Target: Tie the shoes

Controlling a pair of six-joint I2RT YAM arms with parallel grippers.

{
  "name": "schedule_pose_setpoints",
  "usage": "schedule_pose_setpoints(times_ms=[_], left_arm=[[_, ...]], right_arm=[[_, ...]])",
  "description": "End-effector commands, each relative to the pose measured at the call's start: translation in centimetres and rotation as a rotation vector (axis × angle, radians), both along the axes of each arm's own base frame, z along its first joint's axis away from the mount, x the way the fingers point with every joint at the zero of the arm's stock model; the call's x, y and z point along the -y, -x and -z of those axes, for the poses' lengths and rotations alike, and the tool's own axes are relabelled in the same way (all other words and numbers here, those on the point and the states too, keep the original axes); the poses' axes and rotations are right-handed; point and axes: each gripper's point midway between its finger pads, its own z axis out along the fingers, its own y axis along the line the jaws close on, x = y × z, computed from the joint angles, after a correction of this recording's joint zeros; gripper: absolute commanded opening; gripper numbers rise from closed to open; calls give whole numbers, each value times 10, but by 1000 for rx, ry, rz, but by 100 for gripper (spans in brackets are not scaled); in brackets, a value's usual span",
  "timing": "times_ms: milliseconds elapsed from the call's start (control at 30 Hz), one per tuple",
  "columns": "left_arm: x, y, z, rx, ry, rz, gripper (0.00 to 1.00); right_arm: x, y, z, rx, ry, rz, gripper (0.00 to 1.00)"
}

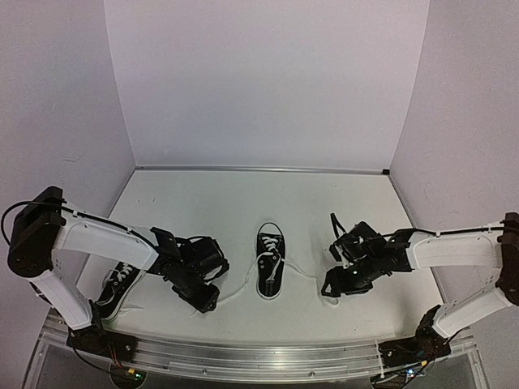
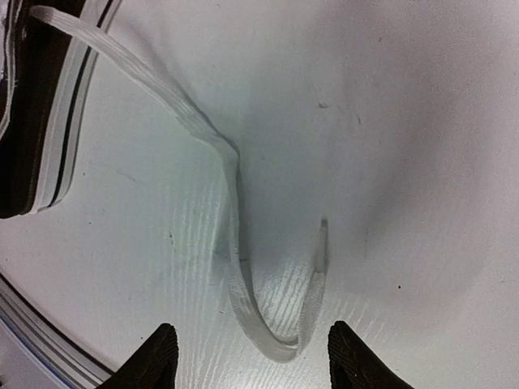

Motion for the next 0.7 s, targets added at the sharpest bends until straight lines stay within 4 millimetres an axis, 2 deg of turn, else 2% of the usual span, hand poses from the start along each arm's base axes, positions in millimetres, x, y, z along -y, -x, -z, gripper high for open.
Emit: schedule_pose_setpoints(times_ms=[0, 133, 333, 433, 533, 667], left_arm=[[9, -5, 1, 23, 1, 27, 31], [14, -9, 0, 31, -8, 43, 24], [33, -18, -12, 60, 35, 64, 9], [47, -28, -27, 92, 85, 65, 0], [62, -42, -49, 135, 150, 62, 0], [85, -63, -86, 198, 255, 64, 0]], right_arm=[[4, -1, 4, 12, 35, 2, 61], [10, 0, 8, 15, 55, 19, 61], [2, 0, 8, 20, 55, -25, 61], [5, 2, 15, 7, 80, -21, 60], [8, 7, 20, -9, 90, -14, 62], [3, 7, 15, 11, 78, -28, 65]])
